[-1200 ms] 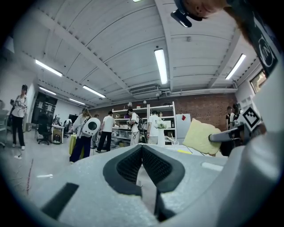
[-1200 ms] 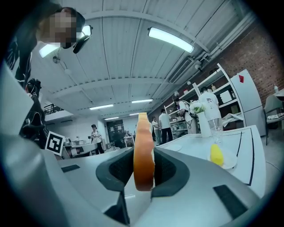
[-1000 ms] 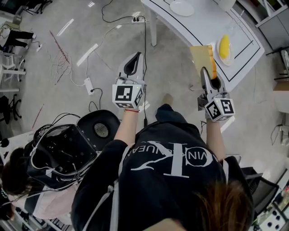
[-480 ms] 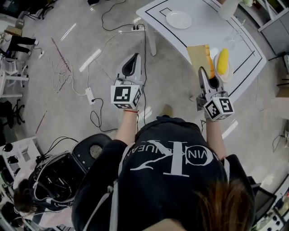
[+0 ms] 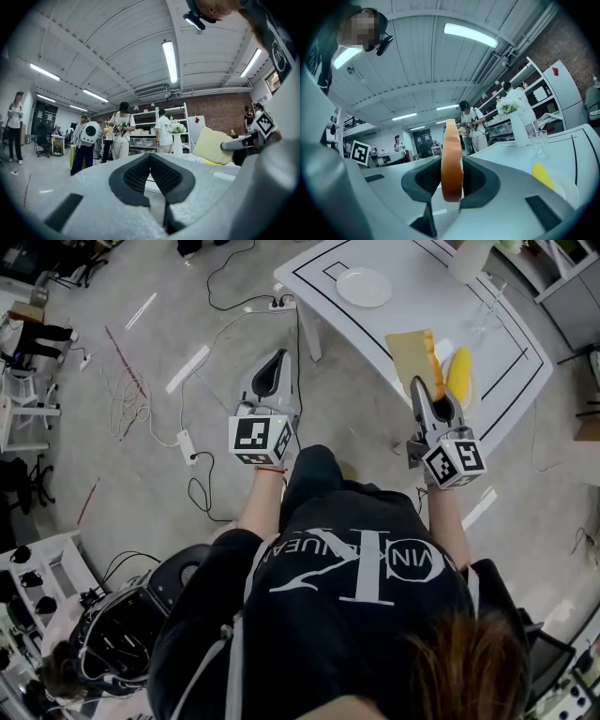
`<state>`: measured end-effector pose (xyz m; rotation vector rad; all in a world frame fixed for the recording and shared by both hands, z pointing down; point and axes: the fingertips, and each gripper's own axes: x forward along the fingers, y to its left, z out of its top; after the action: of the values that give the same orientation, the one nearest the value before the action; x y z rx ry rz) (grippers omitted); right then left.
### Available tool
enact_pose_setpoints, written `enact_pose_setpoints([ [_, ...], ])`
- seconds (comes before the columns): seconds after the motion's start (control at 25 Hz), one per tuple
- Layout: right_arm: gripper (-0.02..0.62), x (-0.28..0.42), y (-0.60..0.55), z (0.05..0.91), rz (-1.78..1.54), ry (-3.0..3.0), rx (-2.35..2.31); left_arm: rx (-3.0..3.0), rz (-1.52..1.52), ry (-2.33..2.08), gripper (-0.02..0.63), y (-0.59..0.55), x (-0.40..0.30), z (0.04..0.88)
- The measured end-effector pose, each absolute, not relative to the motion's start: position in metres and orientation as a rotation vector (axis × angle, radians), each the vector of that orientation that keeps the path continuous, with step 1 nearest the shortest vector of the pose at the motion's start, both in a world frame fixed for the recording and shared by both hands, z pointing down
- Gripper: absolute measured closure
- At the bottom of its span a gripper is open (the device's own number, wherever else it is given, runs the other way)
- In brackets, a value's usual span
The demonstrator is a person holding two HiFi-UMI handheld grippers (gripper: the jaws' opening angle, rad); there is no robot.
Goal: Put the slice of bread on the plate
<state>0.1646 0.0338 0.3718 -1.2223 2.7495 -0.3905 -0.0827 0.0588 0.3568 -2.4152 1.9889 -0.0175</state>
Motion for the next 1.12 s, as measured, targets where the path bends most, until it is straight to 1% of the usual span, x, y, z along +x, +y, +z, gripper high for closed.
enact_pose_setpoints([
  [0.44,0.5,0.164,0.004,0.378,-0.417,2.725,-1.25,-2.437,-0.035,1.952,0.601,0.022,-0.082,0.361],
  [1.12,0.499,0.123,-0.095,0.392,-0.501,2.718,-1.355,-2.585,-0.064,1.853,0.601,-0.106,-0.103,0.38],
])
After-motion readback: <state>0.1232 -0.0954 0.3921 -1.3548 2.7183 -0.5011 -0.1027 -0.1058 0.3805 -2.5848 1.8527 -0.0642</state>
